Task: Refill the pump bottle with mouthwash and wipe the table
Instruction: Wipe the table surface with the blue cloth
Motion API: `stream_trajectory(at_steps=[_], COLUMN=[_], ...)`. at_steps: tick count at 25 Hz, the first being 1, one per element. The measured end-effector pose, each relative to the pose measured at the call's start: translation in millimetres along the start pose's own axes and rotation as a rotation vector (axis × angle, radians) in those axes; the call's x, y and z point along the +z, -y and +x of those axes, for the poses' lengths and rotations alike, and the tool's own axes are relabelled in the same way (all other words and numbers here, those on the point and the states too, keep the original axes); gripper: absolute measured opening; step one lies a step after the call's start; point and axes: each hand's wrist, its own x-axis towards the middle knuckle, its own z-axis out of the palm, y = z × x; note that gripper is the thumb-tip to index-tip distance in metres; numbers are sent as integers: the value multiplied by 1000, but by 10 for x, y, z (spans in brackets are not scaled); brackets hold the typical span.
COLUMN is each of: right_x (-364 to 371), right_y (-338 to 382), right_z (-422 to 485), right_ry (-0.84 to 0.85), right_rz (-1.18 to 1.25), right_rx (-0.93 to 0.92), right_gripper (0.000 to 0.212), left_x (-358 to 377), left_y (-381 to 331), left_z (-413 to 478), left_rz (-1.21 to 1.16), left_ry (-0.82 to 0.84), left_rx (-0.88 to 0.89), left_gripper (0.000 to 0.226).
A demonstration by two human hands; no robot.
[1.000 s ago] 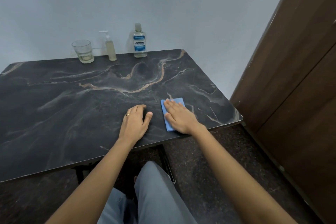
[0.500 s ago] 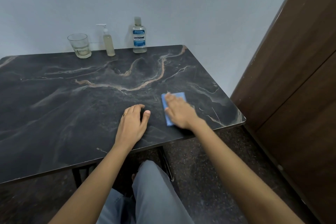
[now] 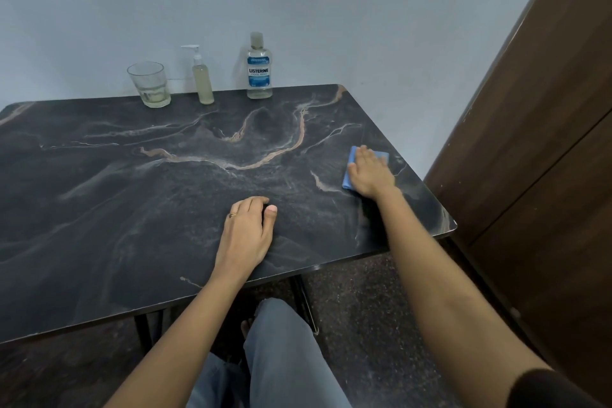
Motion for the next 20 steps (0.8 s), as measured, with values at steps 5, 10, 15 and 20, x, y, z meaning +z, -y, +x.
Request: stream_trajectory(at_steps=[5, 10, 15, 20], right_x=[245, 139, -64, 29], right_y=[822, 207, -336, 428], right_z=[-422, -824, -82, 514], right_ry=[40, 37, 26, 66], right_rz=[-17, -27, -17, -28], right_rx=[-376, -615, -95, -117], right_gripper=[56, 61, 54, 56], left_x=[-12, -17, 8, -4], left_y=[14, 24, 20, 28], left_z=[-11, -15, 2, 14], left_rz=[-53, -77, -40, -71], left_ry=[-37, -38, -33, -38], left_rx=[-16, -23, -14, -44], left_gripper=[39, 36, 38, 37])
